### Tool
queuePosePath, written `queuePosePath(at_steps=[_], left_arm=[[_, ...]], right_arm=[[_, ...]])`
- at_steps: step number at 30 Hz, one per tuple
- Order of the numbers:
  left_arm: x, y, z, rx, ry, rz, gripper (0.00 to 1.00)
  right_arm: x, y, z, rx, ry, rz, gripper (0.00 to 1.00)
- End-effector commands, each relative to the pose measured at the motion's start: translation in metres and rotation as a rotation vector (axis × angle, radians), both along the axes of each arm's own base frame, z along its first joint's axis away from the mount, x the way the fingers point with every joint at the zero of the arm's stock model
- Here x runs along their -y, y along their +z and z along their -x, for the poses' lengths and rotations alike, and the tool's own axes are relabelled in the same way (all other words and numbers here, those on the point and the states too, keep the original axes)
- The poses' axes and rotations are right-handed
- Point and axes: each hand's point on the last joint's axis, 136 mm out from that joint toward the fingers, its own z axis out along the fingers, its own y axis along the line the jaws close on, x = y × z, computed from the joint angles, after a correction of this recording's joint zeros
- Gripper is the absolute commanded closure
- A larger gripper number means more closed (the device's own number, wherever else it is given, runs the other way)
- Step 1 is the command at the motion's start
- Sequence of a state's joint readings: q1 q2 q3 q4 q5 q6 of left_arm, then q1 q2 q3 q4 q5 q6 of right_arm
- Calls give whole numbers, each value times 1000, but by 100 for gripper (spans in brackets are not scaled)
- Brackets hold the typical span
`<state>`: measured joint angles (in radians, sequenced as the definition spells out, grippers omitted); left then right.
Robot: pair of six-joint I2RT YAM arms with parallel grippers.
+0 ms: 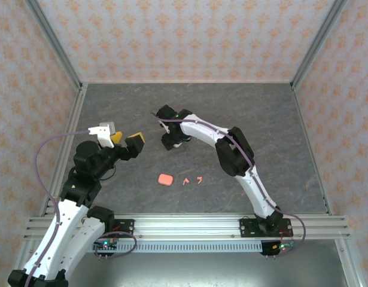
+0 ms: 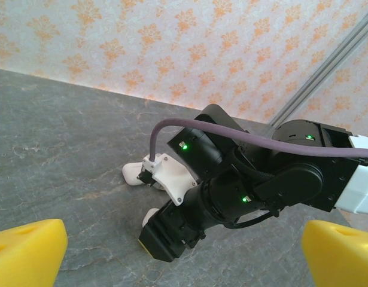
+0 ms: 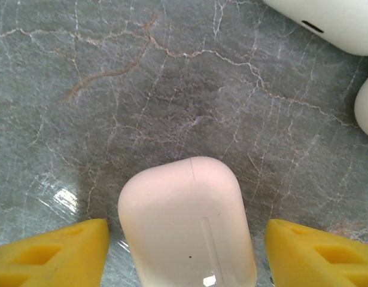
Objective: Insert the wireless bluetooth earbuds into the charging case
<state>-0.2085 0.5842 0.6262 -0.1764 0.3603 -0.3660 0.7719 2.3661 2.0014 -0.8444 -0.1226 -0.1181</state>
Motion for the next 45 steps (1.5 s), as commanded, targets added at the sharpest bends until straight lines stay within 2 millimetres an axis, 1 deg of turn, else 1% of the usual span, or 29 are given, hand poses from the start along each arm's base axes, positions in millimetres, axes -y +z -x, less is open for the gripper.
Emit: queuePosePath(at_steps=[1,9,13,15,18,21,24,29,30,31,35,38,40,44,45], left_arm=[[1,-4,2,-3,-13,-15,0],[0,-5,2,-8,-8,-19,0],[-1,-5,3,-13,-8,-23,0],[-1,-5,4,-15,-8,-22,0],[-1,-4,4,-13,-5,-20,0],[-2,-1,5,-8,-3,-13,0],[1,2,6,-2,-17,-5,0],[11,8,9,10,-81,14,0],[13,10,9,12,-93,18,0],[16,12,10,15,-107,24,0],[25,18,10,19,-159,47,1],[34,22,9,11,-211,73,5],[43,27,8,3,-258,102,9],[60,39,5,-28,-351,160,13],[64,42,4,-41,-377,177,13]], right_arm=[[7,-7,6,-20,15,51,33],[16,-17,15,-28,31,118,38],[18,-20,17,-36,32,132,46],[20,-17,17,-29,34,138,51],[21,-8,14,3,38,134,56],[20,12,9,57,38,94,60],[18,39,8,115,46,34,61],[21,98,12,247,74,-82,61],[23,106,14,264,80,-98,61],[24,120,17,297,88,-126,61],[33,163,29,400,123,-213,62],[41,196,41,485,161,-279,62],[47,214,52,535,196,-316,62],[56,241,72,619,277,-356,62],[59,244,76,637,298,-356,62]])
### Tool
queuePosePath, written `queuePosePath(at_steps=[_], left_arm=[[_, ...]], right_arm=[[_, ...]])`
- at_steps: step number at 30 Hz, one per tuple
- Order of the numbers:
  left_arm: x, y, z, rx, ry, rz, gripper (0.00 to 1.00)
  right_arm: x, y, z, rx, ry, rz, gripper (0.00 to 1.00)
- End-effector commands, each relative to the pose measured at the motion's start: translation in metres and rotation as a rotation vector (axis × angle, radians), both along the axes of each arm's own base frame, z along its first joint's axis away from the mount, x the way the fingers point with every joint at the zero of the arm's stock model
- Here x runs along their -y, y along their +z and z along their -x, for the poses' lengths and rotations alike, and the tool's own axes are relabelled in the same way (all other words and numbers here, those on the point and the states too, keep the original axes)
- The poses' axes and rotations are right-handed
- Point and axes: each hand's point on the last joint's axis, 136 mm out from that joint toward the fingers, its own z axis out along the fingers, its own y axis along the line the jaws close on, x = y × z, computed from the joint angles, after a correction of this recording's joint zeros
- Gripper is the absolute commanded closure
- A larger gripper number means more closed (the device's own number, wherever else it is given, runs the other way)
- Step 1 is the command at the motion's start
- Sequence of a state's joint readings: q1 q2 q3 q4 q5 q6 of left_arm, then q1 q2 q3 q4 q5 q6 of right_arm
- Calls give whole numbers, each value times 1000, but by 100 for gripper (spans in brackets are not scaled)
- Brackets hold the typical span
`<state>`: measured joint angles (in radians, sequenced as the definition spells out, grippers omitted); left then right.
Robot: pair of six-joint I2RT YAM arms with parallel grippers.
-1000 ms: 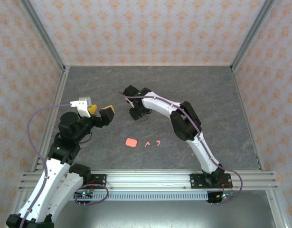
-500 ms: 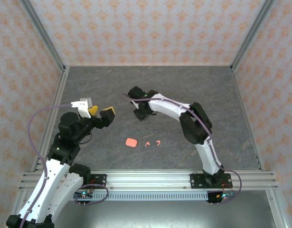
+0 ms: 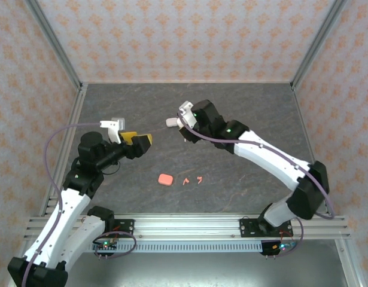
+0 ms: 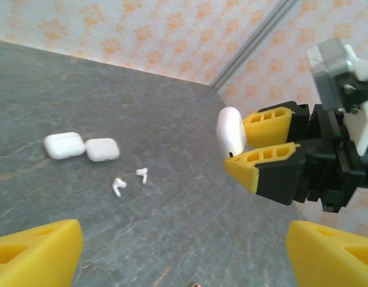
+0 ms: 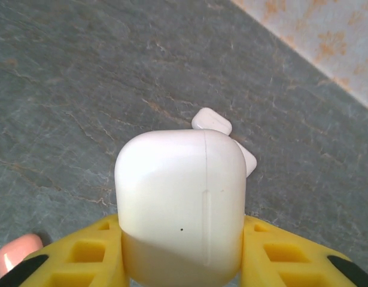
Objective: Insert the wireless bluetooth earbuds into the charging case
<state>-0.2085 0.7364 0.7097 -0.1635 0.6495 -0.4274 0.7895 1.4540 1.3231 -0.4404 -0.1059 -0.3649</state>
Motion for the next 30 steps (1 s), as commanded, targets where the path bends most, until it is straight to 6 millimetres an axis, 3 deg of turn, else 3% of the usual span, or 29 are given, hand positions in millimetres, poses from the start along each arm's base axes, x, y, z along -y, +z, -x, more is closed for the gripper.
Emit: queuePosePath(at_steps=[1,5,12,18,30], left_arm=[[22,38,3,33,-133,94,13],[46,44,3,-32,-246,126,15],[82,53,-1,-34,-325,120,16],[92,45,-14,-88,-321,135,22],[117,37,-17,-125,-380,134,32]], right_arm=[[0,26,12,124,90,-23,62],[5,37,27,182,148,-18,62],[2,39,46,217,237,-31,62],[2,41,55,232,284,-36,62],[-2,47,60,241,318,-60,62]])
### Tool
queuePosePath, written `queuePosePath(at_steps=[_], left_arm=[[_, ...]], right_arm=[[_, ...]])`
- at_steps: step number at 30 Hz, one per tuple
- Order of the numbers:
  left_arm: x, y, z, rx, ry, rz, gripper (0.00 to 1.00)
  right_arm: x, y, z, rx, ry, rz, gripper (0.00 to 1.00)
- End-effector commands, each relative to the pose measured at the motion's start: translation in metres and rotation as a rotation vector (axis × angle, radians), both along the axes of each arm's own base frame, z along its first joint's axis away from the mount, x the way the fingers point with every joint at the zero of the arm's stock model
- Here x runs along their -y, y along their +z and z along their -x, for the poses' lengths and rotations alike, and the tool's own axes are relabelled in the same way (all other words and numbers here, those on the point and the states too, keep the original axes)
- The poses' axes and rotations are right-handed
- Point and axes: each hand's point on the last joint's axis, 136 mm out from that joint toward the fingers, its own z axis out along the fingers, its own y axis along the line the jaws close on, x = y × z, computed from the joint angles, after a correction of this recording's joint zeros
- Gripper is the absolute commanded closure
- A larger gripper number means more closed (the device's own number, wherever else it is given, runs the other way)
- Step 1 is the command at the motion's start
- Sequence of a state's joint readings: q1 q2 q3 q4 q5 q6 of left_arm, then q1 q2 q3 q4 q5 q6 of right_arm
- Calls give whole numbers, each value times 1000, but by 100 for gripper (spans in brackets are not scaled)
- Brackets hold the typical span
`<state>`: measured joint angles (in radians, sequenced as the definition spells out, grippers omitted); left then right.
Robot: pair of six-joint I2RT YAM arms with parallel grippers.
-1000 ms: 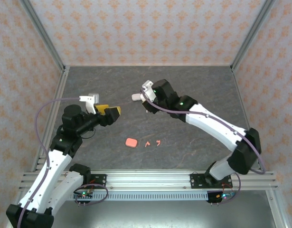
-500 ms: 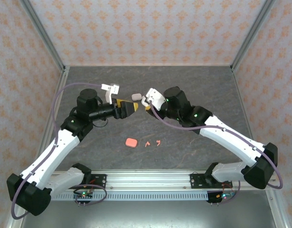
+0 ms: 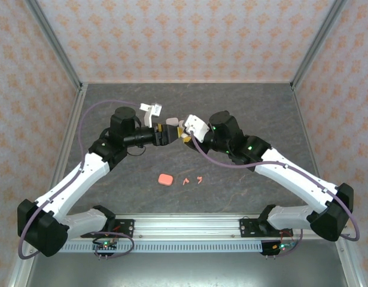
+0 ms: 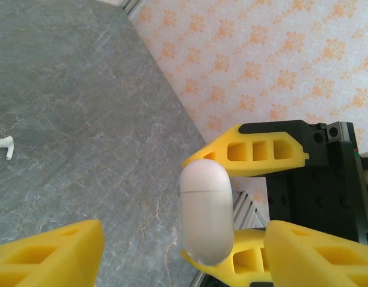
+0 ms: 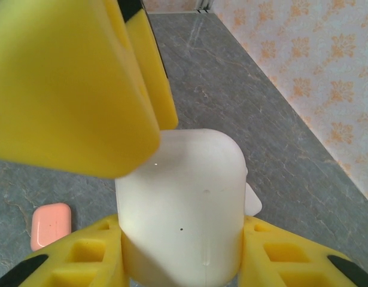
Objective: Insert the wireless bluetooth earbuds into the charging case
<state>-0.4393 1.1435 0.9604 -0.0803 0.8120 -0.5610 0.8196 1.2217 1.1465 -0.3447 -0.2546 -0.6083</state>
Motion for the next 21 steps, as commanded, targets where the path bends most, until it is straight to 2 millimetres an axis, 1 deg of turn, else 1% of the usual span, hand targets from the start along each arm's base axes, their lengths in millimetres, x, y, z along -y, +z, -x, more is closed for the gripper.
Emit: queuePosePath(at_steps=[1,5,14,21], left_arm=[[9,24,0,54,-30,42,34],[13,20,0,43,-45,39,42],[25,12,3,14,-103,30,55],[25,8,4,10,-111,14,70]], right_arm=[[-5,17,5,46,35,-43,62],[-6,17,5,45,35,-44,62],[-7,16,2,43,24,-42,62],[-2,15,-3,17,-30,-40,59]])
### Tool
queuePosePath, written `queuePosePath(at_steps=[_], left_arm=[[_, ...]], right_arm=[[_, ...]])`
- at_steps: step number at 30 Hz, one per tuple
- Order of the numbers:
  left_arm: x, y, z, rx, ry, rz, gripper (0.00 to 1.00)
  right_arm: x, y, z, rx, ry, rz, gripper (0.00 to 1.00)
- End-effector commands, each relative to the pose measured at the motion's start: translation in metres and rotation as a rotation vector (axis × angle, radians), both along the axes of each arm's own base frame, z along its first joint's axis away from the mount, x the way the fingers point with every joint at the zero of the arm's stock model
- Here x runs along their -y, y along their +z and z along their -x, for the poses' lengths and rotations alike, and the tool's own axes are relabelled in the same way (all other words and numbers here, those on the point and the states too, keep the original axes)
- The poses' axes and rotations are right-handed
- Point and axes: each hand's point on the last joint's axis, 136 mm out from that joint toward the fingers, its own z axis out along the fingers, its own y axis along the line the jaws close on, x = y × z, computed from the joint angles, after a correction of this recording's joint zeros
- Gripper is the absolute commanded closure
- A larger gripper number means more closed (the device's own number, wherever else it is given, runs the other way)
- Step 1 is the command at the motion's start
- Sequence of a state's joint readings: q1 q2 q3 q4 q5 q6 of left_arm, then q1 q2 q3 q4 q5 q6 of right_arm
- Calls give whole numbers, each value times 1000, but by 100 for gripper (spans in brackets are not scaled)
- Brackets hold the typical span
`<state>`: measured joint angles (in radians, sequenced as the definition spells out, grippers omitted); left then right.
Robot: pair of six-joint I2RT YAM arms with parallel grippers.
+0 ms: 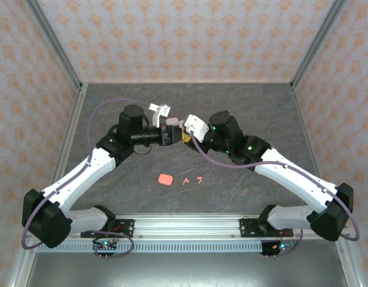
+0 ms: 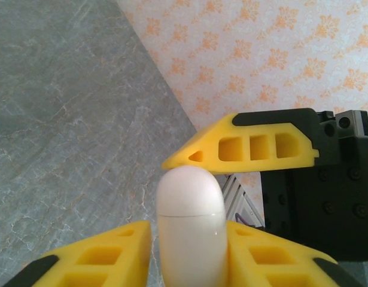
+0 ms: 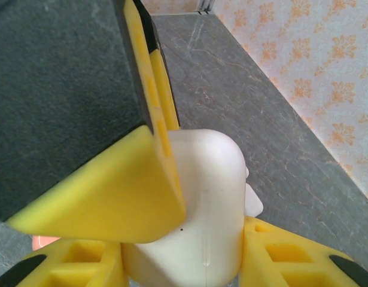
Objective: Insert the wireless bluetooth earbuds into the charging case
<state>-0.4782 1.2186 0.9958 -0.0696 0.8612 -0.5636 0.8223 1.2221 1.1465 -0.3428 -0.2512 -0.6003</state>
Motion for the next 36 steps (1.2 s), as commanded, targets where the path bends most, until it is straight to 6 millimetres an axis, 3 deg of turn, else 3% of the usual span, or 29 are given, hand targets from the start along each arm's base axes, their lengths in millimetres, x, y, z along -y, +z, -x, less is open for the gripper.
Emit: queuePosePath(at_steps=[1,9,13,19,22,27,36], left_arm=[[2,14,2,45,-25,11,71],[-7,18,3,118,12,-21,77],[-12,25,5,192,34,-27,80],[-19,42,10,358,41,-29,86],[-20,53,19,459,28,8,89],[-29,59,30,573,48,29,93],[-25,66,35,606,16,57,93]], right_arm=[[-1,15,-4,14,-32,-37,58],[5,12,3,-69,-52,-96,31],[12,29,21,-128,8,-207,20],[25,55,31,-228,81,-409,22],[29,73,30,-234,100,-524,31],[22,96,38,-253,185,-644,36],[0,91,28,-337,227,-654,38]])
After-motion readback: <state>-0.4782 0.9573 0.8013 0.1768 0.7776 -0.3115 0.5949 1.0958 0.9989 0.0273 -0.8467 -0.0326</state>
